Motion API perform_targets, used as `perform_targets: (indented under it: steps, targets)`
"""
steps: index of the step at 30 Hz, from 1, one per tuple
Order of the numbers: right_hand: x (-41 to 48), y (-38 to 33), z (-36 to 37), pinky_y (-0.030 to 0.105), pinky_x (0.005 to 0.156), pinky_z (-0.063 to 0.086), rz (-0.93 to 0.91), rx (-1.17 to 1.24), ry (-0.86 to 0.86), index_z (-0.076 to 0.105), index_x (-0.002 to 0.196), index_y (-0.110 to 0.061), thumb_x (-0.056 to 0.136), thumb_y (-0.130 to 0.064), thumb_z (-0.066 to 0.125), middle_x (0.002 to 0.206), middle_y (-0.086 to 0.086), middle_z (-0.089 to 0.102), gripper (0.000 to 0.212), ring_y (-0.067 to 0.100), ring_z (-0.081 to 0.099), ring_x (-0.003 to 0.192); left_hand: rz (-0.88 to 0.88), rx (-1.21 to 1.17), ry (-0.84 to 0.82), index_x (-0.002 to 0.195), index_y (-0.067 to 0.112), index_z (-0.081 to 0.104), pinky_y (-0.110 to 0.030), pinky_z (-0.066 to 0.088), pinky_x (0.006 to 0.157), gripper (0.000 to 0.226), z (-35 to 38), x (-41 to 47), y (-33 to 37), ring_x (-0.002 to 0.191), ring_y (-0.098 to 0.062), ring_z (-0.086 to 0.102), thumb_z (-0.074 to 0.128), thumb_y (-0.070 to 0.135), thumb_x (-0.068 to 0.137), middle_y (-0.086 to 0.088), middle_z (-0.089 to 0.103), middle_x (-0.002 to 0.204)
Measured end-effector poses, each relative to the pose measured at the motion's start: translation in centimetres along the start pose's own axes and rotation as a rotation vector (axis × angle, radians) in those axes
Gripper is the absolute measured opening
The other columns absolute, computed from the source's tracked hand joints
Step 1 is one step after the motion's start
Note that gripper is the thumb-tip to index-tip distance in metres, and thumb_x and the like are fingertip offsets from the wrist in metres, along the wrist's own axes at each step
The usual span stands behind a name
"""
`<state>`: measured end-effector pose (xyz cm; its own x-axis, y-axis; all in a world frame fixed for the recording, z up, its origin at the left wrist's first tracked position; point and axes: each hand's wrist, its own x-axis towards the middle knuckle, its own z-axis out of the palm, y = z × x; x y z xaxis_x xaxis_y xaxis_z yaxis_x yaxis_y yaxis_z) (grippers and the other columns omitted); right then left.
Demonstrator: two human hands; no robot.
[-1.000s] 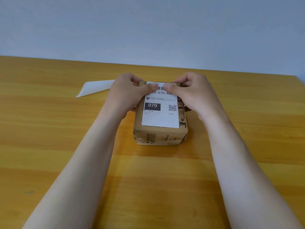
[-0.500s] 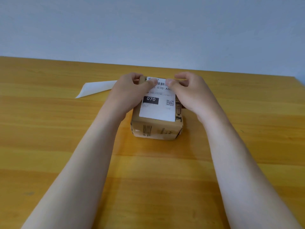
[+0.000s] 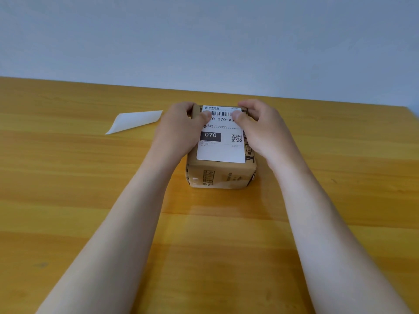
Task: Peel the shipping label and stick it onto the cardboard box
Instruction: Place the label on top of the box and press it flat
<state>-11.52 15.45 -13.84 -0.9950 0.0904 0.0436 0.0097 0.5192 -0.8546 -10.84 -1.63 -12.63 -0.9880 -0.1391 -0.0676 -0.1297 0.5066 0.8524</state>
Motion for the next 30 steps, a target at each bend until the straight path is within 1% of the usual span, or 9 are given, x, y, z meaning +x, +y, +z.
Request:
perform_targets:
  steps: [3, 6, 8, 11, 17, 20, 22, 24, 30]
  targets:
    - [0.1, 0.0, 0.0, 0.027, 0.090, 0.049, -0.006, -0.019, 0.000, 0.060, 0.142, -0.022, 0.106, -0.032, 0.055, 0.139, -0.003, 0.066, 0.038, 0.014, 0.063, 0.123, 0.027, 0.014, 0.006, 0.107, 0.006, 0.070, -0.055, 0.060, 0.087, 0.035, 0.1, 0.1, -0.3, 0.097, -0.034, 0.076, 0.057, 0.038, 0.102, -0.010, 0.080, 0.105]
    - [-0.1, -0.3, -0.2, 0.018, 0.082, 0.044, -0.012, -0.075, -0.023, 0.057, 0.146, -0.021, 0.109, -0.029, 0.049, 0.142, -0.004, 0.064, 0.038, 0.012, 0.060, 0.127, 0.049, 0.017, -0.012, 0.088, 0.007, 0.061, -0.043, 0.049, 0.070, 0.032, 0.1, 0.4, -0.6, 0.077, -0.030, 0.063, 0.052, 0.033, 0.105, -0.013, 0.073, 0.088]
    - [-0.2, -0.3, -0.4, 0.014, 0.077, 0.041, -0.007, -0.101, -0.041, 0.054, 0.149, -0.021, 0.111, -0.028, 0.045, 0.145, -0.005, 0.061, 0.040, 0.010, 0.057, 0.128, 0.046, 0.011, -0.014, 0.079, 0.015, 0.052, -0.037, 0.037, 0.068, 0.032, 0.1, 0.5, -0.6, 0.072, -0.024, 0.050, 0.048, 0.029, 0.108, -0.008, 0.060, 0.078]
    - [-0.3, -0.6, -0.6, 0.021, 0.088, 0.038, 0.011, -0.112, -0.077, 0.046, 0.155, -0.022, 0.111, -0.030, 0.042, 0.153, -0.004, 0.055, 0.045, 0.007, 0.054, 0.123, 0.011, 0.032, -0.014, 0.079, 0.016, 0.051, -0.036, 0.039, 0.069, 0.034, 0.1, 0.5, -0.5, 0.075, -0.025, 0.053, 0.045, 0.031, 0.108, -0.002, 0.061, 0.079]
    - [-0.6, -1.4, 0.2, 0.046, 0.112, 0.043, 0.079, -0.133, -0.173, 0.024, 0.163, -0.031, 0.093, -0.067, 0.056, 0.155, -0.009, 0.049, 0.085, 0.025, 0.043, 0.144, -0.029, 0.127, -0.103, 0.120, 0.018, 0.062, -0.047, 0.060, 0.089, 0.041, 0.5, 0.0, 0.4, 0.099, -0.025, 0.071, 0.057, 0.054, 0.101, 0.000, 0.072, 0.108]
    - [-0.5, -1.1, 0.1, 0.036, 0.099, 0.051, 0.078, -0.126, -0.167, 0.025, 0.162, -0.030, 0.098, -0.057, 0.058, 0.146, -0.008, 0.054, 0.076, 0.022, 0.052, 0.133, -0.010, 0.128, -0.102, 0.125, 0.020, 0.065, -0.048, 0.061, 0.091, 0.039, 0.2, -0.1, 0.4, 0.099, -0.023, 0.073, 0.059, 0.051, 0.102, 0.002, 0.075, 0.109]
    - [-0.3, -0.8, -0.1, 0.012, 0.071, 0.048, 0.071, -0.132, -0.164, 0.029, 0.161, -0.029, 0.105, -0.045, 0.054, 0.134, -0.011, 0.054, 0.063, 0.006, 0.061, 0.101, -0.022, 0.128, -0.107, 0.124, 0.020, 0.065, -0.047, 0.060, 0.091, 0.036, 0.1, -0.2, 0.4, 0.098, -0.023, 0.073, 0.058, 0.048, 0.104, 0.000, 0.076, 0.108]
    - [-0.2, -0.8, -0.2, 0.004, 0.056, 0.039, 0.060, -0.130, -0.146, 0.034, 0.159, -0.027, 0.110, -0.036, 0.048, 0.126, -0.013, 0.050, 0.052, -0.006, 0.054, 0.078, -0.024, 0.138, -0.098, 0.121, 0.014, 0.065, -0.045, 0.059, 0.089, 0.035, 0.1, -0.1, 0.5, 0.100, -0.027, 0.073, 0.054, 0.044, 0.107, -0.004, 0.076, 0.109]
    - [-0.3, -0.5, -0.3, 0.012, 0.066, 0.043, 0.033, -0.156, -0.121, 0.041, 0.157, -0.026, 0.114, -0.027, 0.034, 0.145, -0.004, 0.059, 0.044, 0.012, 0.056, 0.102, -0.026, 0.135, -0.081, 0.109, 0.009, 0.061, -0.039, 0.047, 0.079, 0.031, 0.1, 0.1, 0.3, 0.103, -0.032, 0.069, 0.044, 0.035, 0.112, -0.009, 0.075, 0.110]
